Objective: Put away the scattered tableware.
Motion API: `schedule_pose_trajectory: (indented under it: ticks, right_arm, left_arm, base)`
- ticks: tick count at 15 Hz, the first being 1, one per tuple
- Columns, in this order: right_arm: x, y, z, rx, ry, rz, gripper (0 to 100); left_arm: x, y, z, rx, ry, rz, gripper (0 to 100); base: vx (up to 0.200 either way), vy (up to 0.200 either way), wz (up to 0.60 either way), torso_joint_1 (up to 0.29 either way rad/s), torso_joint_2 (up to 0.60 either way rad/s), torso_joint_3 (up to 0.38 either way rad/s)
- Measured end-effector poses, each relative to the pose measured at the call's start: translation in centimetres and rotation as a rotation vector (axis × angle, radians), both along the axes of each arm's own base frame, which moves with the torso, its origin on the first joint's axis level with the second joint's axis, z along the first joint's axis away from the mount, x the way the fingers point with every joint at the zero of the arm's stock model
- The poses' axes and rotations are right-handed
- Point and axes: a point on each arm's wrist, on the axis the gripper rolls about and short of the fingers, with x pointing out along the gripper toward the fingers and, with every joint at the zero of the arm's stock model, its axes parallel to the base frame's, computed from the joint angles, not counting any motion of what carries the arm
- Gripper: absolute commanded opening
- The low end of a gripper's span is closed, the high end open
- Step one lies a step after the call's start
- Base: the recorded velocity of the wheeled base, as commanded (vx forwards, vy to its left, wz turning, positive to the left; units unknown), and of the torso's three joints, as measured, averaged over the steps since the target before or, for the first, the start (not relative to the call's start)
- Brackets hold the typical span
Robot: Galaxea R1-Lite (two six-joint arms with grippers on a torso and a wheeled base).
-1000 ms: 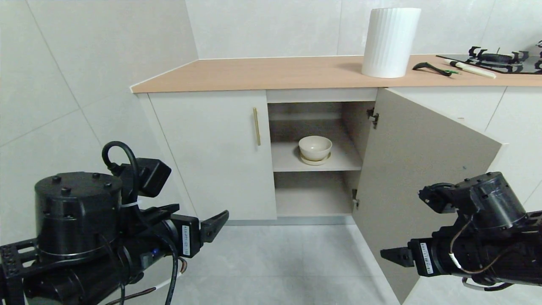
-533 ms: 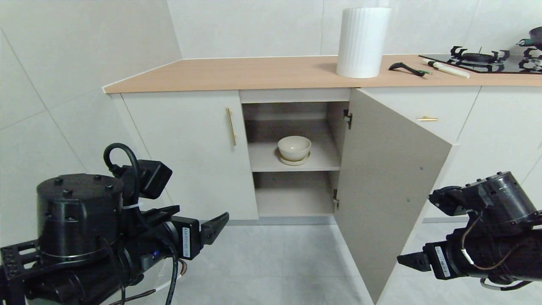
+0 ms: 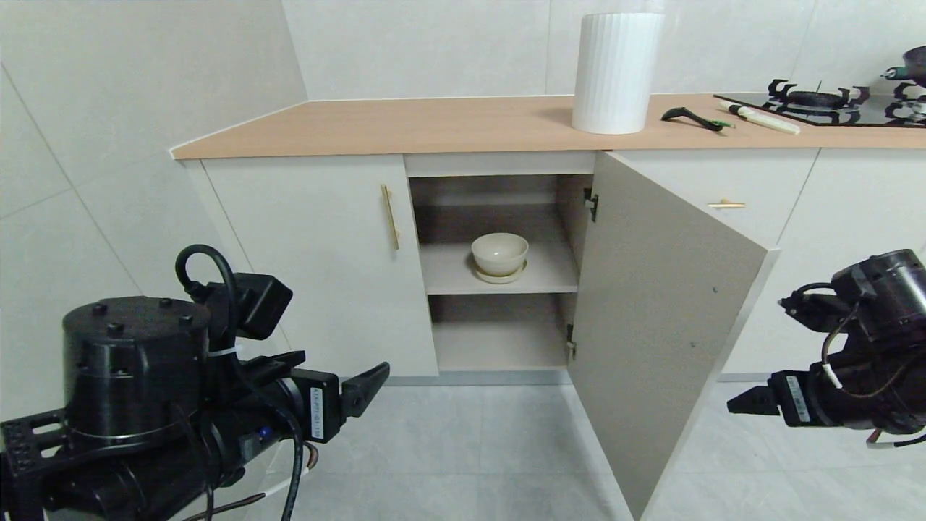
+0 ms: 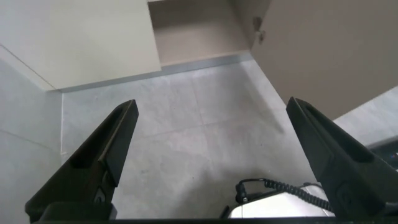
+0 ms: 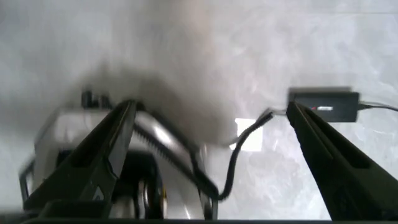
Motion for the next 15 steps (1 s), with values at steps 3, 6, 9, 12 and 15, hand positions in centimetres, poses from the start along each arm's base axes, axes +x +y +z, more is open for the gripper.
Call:
schedule_pose_trajectory:
  ticks: [3,6,9,12,15]
  right_arm:
    - [1.5,-3.7,1.5,0.041,-0.076,-0.093,100]
    - [3.4,-5.5,2.1,0.071,-0.188,-0.188,100]
    - [6.0,-6.0,1.9,0.134,-0.286,-0.27,100]
    - [7.9,-5.4,1.0,0.143,-0.277,-0.253,100]
    - [9.0,-3.5,0.5,0.15,-0.262,-0.196,100]
  left_arm:
    - [0.0,0.0,0.0,-0.001,-0.001,-0.001,100]
    - [0.0,0.0,0.0,-0.001,-0.002,-0.002,100]
    - [0.0,0.0,0.0,-0.002,-0.001,-0.002,100]
    - [0.0,0.0,-0.1,0.001,0.005,-0.005,100]
    - [0.1,-0.1,-0.2,0.001,0.008,-0.005,100]
  base:
    - [0.0,0.0,0.0,0.0,0.0,0.0]
    - [0.0,0.0,0.0,0.0,0.0,0.0]
    - [0.0,0.0,0.0,0.0,0.0,0.0]
    - [0.0,0.0,0.0,0.0,0.0,0.0]
    - [0.0,0.0,0.0,0.0,0.0,0.0]
